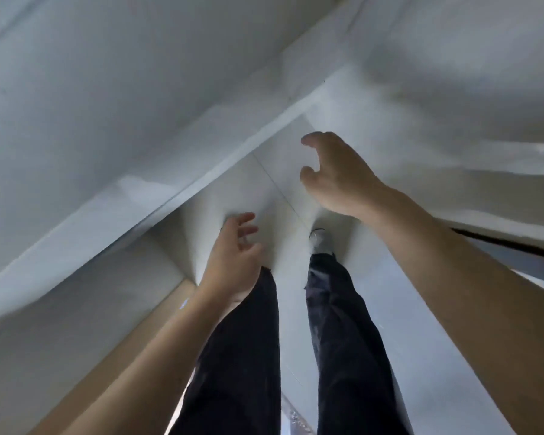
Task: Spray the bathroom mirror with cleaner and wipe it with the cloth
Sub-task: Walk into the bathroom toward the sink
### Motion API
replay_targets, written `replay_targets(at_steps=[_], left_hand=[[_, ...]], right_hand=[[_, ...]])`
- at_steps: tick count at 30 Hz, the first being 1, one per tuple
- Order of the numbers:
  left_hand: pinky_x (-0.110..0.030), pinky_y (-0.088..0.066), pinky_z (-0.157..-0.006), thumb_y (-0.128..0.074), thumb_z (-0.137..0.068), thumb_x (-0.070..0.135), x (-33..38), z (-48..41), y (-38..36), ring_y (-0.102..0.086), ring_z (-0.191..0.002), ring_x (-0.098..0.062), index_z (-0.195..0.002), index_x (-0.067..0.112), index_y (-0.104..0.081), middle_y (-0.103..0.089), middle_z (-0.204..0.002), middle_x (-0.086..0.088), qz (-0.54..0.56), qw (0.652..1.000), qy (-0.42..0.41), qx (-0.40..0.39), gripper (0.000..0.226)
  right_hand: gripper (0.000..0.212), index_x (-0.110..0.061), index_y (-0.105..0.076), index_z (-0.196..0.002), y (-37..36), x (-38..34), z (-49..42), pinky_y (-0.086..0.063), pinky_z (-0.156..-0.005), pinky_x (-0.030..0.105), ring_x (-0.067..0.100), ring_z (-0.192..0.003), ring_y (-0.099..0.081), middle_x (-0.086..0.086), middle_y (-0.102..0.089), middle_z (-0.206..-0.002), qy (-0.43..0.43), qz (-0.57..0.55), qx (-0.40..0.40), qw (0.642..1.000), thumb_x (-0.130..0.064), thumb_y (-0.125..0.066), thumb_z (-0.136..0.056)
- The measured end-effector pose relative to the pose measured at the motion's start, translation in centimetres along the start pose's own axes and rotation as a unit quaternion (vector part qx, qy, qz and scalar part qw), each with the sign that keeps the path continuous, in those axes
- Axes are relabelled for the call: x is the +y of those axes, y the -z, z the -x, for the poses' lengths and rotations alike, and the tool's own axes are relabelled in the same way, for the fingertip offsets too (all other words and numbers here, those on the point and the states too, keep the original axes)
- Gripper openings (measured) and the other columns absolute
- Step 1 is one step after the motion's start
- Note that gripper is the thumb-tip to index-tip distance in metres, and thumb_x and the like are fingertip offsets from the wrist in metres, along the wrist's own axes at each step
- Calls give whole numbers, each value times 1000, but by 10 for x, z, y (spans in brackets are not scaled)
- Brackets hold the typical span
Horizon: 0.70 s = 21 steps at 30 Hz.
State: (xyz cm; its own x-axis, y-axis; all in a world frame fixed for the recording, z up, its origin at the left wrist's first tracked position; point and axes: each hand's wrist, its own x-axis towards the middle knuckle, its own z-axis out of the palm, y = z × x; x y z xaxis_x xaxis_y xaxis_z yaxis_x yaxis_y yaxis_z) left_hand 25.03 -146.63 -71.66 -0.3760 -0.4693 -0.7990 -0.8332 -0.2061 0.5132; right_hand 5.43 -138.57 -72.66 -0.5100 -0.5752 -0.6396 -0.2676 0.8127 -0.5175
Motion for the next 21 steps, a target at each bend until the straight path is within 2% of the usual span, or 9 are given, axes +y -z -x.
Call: replay_targets(at_steps=[4,7,11,13,15,19,21], left_hand=[[-45,-58,-95,-58,-92,2,-15,-46,3,-69,-105,-22,-120,36,-56,-66,-119,6,-5,1000,23,19,44],[-47,-59,-92,-53,-93,3,-16,-83,2,-73,-95,-22,-114,32,-54,-67,-117,0,30,999,30,22,36],[-35,-60,-86,-55,-88,5,-16,-133,-7,-71,-100,-20,-122,29,-51,-62,-115,8,-4,997,-31,64,42],[-19,-56,-69,-55,-89,3,-19,-154,-11,-67,-94,-8,-130,26,-50,-60,-116,10,-45,992,-68,94,47],[-15,-48,-60,-55,-88,2,-25,-170,-13,-63,-86,1,-132,21,-49,-58,-115,9,-83,983,-109,123,49],[-13,-49,-68,-58,-85,1,-30,-197,-7,-63,-92,-5,-129,16,-48,-58,-119,-1,-107,956,-186,201,48],[-23,-55,-79,-61,-84,3,-27,-209,-4,-63,-98,-11,-129,15,-47,-57,-123,-3,-120,944,-204,230,49]], right_hand=[[57,-14,-34,-154,-42,6,-28,-39,-109,38,26,-137,-46,5,-38,-158,21,8,-1,1000,-20,-50,-100],[54,-11,-37,-150,-60,16,-46,-40,-112,44,29,-136,-45,10,-43,-151,54,50,-22,997,-22,-52,-100],[61,-14,-31,-156,-75,29,-67,-35,-118,42,27,-144,-38,7,-37,-159,41,-11,49,998,-25,-53,-100],[64,-19,-28,-158,-83,32,-79,-33,-118,41,27,-146,-36,4,-34,-162,31,-63,91,993,-27,-54,-100],[67,-23,-26,-159,-94,34,-89,-31,-117,40,26,-148,-34,3,-34,-163,26,-102,119,987,-28,-55,-99],[70,-27,-24,-160,-115,32,-105,-27,-118,36,22,-151,-30,-2,-35,-163,15,-167,156,973,-32,-55,-98],[71,-28,-24,-161,-123,29,-112,-24,-119,33,19,-152,-28,-5,-33,-165,16,-202,174,964,-34,-55,-98]])
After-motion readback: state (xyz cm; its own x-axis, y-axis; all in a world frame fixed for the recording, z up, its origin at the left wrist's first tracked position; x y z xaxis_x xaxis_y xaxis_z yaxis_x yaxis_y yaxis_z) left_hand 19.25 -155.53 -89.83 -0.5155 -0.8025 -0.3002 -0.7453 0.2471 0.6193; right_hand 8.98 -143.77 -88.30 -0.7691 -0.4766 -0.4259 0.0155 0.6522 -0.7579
